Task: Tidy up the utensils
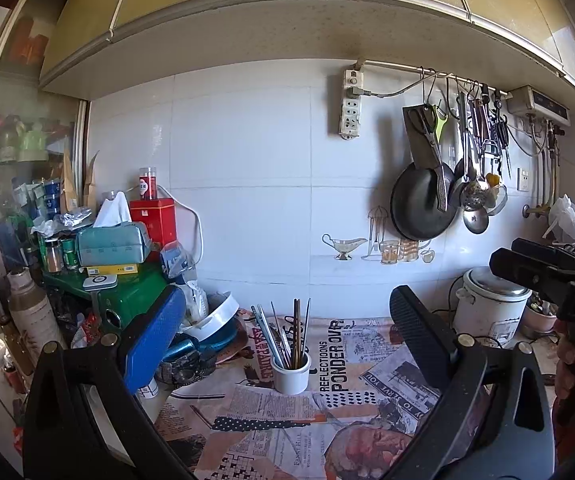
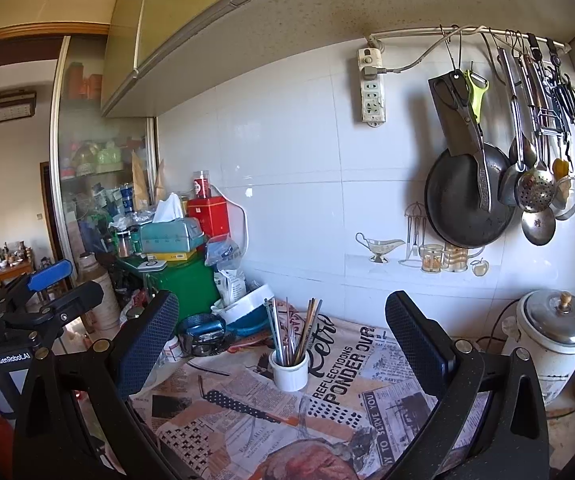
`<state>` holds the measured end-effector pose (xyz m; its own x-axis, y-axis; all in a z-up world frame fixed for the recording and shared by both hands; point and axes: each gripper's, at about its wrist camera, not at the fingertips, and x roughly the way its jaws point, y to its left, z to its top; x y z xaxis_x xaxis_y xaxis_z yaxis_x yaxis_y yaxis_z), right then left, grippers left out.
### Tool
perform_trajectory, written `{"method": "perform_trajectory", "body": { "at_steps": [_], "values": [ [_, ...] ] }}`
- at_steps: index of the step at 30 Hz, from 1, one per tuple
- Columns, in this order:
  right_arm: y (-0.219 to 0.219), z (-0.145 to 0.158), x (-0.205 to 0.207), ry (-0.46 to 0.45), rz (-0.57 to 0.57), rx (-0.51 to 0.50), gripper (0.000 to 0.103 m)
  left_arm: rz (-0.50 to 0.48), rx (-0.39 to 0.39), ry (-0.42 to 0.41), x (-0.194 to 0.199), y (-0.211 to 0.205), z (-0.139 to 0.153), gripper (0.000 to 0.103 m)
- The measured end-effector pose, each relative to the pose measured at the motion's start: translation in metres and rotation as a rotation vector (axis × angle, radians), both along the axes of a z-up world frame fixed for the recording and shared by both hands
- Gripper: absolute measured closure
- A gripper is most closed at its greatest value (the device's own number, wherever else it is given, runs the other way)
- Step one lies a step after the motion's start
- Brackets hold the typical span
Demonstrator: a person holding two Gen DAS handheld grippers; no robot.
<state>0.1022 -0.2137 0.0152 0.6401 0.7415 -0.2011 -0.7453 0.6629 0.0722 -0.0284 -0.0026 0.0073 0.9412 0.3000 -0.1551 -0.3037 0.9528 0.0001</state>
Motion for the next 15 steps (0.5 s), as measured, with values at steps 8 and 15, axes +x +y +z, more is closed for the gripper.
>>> {"method": "perform_trajectory", "body": {
  "at_steps": [8, 15],
  "values": [
    [0.0010, 0.0002, 0.0001, 0.002, 0.005, -0.003, 0.000, -0.006, -0.005, 0.007, 0.0039, 0.0033, -0.0019, 0.001],
    [0.0050, -0.0003, -0.0012, 0.005, 0.011, -0.010, 0.000, -0.010, -0.010, 0.010, 0.0078, 0.0061, -0.0025, 0.001]
  ]
}}
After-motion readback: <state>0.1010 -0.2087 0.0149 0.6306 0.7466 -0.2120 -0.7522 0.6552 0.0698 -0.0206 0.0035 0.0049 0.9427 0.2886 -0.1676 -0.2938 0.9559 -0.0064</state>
